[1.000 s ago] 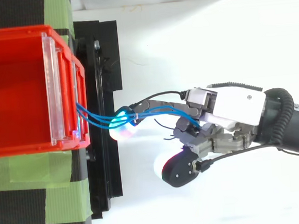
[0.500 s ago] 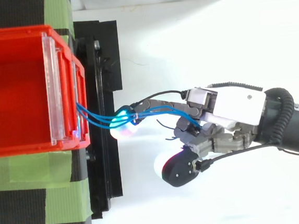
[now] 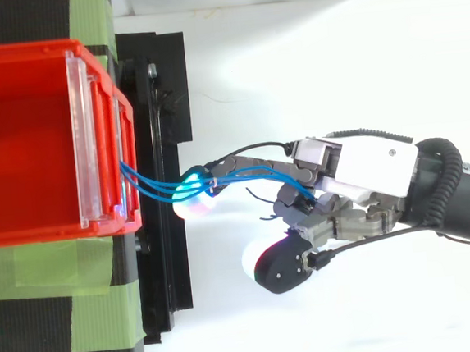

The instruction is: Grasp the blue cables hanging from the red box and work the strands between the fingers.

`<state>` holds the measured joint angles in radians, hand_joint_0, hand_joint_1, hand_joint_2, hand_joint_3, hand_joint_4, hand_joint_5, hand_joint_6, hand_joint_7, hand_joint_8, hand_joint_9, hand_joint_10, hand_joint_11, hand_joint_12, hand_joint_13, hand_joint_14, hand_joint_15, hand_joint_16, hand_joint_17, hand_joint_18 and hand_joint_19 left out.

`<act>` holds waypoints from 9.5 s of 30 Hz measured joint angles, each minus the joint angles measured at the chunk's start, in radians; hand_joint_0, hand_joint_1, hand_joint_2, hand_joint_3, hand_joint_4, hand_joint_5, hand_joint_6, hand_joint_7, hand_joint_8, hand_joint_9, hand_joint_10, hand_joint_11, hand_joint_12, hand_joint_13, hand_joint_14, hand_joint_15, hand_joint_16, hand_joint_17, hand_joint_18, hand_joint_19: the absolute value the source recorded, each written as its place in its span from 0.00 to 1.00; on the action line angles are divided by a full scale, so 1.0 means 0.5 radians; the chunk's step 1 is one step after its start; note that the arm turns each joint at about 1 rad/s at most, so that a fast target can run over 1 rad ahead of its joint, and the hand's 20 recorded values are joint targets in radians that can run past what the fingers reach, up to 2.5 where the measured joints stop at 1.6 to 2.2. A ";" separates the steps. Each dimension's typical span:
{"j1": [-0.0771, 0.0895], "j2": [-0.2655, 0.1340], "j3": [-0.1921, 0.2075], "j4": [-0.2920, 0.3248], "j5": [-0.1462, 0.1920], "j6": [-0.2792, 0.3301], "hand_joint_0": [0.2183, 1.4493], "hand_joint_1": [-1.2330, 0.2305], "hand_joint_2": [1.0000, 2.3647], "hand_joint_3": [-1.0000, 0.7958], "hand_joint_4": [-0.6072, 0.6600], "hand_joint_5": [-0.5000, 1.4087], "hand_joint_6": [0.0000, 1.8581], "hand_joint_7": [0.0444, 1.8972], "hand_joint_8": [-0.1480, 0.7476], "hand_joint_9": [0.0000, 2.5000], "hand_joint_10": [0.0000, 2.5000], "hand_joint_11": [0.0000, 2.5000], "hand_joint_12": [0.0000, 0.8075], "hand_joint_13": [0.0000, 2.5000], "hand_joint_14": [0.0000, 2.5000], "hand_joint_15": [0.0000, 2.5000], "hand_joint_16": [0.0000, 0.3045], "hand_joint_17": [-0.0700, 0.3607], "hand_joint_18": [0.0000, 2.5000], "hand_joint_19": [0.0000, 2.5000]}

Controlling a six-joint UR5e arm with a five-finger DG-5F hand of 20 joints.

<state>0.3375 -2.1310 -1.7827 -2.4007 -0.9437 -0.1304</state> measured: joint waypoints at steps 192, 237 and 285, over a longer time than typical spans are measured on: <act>-0.093 0.260 0.255 -0.476 0.114 0.684 0.53 0.41 0.01 0.15 0.57 0.31 0.38 0.60 0.72 0.75 1.00 1.00 0.87 0.83 1.00 0.69 0.94 0.66 1.00 0.29; -0.093 0.258 0.255 -0.475 0.114 0.603 0.50 0.35 0.01 0.13 0.60 0.24 0.53 0.55 0.72 0.75 1.00 1.00 0.87 0.83 1.00 0.69 0.94 0.66 1.00 0.29; -0.093 0.258 0.255 -0.469 0.114 0.491 0.58 0.34 0.02 0.46 0.59 0.23 0.64 0.53 0.72 0.75 1.00 1.00 0.87 0.83 1.00 0.69 0.94 0.66 1.00 0.29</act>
<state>0.2909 -2.0019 -1.6552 -2.6354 -0.8866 0.1152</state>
